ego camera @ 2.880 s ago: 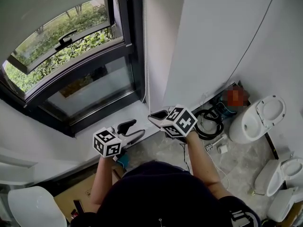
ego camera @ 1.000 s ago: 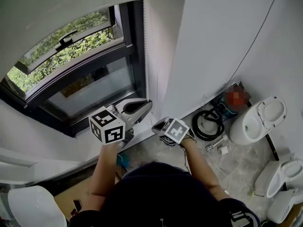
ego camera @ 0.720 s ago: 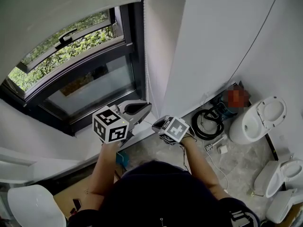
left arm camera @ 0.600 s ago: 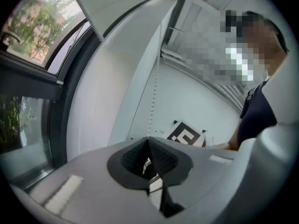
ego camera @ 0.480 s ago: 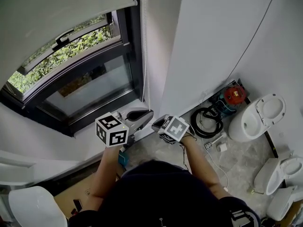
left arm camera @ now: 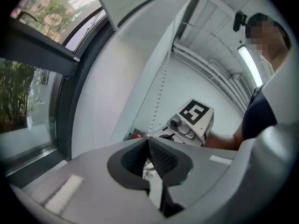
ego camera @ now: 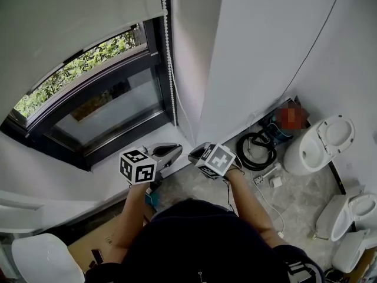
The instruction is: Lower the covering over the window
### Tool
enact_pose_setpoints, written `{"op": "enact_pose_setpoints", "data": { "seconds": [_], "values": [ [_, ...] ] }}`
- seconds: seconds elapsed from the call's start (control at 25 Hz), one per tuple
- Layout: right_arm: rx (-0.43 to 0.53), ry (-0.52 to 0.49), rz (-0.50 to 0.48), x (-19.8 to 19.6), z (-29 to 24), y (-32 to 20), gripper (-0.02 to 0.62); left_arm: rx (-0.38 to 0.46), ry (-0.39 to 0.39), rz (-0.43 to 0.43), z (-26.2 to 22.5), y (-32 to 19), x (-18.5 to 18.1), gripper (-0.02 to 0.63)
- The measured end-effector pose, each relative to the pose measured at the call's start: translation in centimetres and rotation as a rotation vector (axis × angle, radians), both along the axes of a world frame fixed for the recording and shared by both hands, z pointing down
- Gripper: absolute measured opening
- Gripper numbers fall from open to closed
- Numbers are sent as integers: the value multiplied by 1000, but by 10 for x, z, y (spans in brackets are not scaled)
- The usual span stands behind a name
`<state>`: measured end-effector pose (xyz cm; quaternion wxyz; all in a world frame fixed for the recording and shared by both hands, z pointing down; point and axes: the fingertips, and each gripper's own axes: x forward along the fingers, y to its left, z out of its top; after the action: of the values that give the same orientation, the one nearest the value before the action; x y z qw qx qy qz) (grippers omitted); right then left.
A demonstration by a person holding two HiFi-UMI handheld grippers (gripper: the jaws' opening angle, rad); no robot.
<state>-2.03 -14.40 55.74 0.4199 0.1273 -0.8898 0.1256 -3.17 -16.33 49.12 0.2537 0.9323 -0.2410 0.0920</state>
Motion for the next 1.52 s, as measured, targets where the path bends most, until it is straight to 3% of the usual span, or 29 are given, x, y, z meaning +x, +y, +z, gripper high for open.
{"op": "enact_pose_setpoints", "data": {
  "seconds": [0.2, 0.24, 0.28, 0.32, 0.56, 0.72, 0.84, 1.04, 1.2, 1.32, 1.4, 1.52],
  "values": [
    [-26, 18, -64, 3, 9, 9, 27, 8, -1, -10, -1, -7, -1, 12],
    [-36, 9, -69, 3, 8, 10, 136, 5, 2, -18, -1, -8, -3, 12],
    [-39, -10, -65, 3, 4, 10, 195, 3, 8, -28, -1, -9, -5, 12],
    [-31, -40, -55, 2, -3, 7, 196, 1, 16, -37, -1, -10, -7, 12],
    [155, -360, 45, -1, -101, -26, 196, 0, 38, -55, 1, -12, -11, 12],
    [275, -611, 51, -12, -178, -28, 195, 3, 50, -41, 0, -7, -3, 12],
    [329, -708, 63, -18, -212, -28, 195, 3, 59, -36, -1, -4, 1, 12],
    [333, -794, 124, -24, -231, -42, 168, 4, 59, -40, 0, -5, -1, 12],
    [339, -824, 133, -28, -240, -44, 114, 6, 72, -37, -2, -2, 3, 12],
    [322, -828, 172, -27, -240, -46, 23, 10, 80, -27, -3, 1, 9, 12],
    [286, -841, 188, -26, -239, -45, 20, 8, 77, -22, -3, 2, 9, 12],
    [310, -719, 178, -30, -222, -47, 18, -14, 2, 1, 14, 6, 7, 12]
  ]
}}
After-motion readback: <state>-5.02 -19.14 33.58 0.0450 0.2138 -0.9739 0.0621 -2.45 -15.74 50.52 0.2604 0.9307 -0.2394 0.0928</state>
